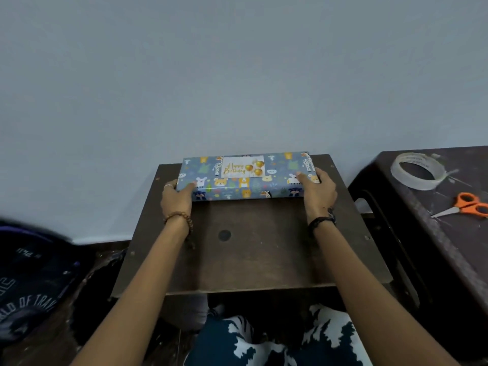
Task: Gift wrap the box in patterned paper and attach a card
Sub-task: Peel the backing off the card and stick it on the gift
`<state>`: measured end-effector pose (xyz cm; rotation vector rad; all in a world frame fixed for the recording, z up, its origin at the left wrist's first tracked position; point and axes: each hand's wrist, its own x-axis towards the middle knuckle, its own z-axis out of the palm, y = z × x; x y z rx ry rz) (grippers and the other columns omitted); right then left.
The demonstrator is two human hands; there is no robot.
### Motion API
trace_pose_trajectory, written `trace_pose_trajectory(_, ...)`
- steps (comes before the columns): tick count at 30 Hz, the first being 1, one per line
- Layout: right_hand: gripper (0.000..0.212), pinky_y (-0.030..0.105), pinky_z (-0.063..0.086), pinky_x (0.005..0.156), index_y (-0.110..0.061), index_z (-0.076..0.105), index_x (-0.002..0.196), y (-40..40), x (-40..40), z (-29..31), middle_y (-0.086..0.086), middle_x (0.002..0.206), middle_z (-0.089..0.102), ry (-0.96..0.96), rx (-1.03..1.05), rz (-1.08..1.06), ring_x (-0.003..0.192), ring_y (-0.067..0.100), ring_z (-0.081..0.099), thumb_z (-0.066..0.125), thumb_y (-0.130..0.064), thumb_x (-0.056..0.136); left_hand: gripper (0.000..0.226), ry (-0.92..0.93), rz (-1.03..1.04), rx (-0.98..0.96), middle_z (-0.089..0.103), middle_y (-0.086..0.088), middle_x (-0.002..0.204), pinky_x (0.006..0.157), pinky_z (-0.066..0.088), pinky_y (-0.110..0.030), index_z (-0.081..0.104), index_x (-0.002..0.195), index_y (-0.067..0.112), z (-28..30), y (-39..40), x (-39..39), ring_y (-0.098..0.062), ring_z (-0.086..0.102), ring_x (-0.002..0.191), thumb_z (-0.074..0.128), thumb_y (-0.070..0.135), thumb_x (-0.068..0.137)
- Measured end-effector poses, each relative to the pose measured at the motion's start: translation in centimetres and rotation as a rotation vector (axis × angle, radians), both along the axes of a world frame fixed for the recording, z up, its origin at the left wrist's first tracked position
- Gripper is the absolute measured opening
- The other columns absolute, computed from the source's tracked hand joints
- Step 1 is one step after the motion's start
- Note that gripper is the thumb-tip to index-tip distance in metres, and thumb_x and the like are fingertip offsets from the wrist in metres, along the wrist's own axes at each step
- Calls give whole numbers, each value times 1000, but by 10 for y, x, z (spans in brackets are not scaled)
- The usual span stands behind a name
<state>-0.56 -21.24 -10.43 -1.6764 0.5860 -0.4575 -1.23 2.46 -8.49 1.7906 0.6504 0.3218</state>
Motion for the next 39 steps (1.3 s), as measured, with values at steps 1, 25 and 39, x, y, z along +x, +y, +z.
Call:
trace_pose_trajectory(1,41,12,41,59,-11,62,118,-2,-9,-1,8,110,66,-20,-4,-6,90,14,59,70,-23,80,42,-22,-1,13,58,-11,124,82,36,-22,53,124,5,0,0,-11,-22,53,110,63,20,86)
trace_pose_trajectory(25,38,42,23,110,-25,48,135,48,-98,7,17,147,33,53,-1068,504,135,32,31,38,-31,99,47,9,-702,902,16,5,155,116,-1,-39,26,144,30,-11,-33,-91,-15,5,144,33,40,98)
trace_pose_trajectory(39,43,38,19,112,-28,33,143,45,-100,9,12,149,30,131,-1100,550,136,27,26,31,-37,100,52,53,-753,863,20,-1,155,116,1,-45,19,146,27,0,-34,-92,-21,10,144,36,38,98)
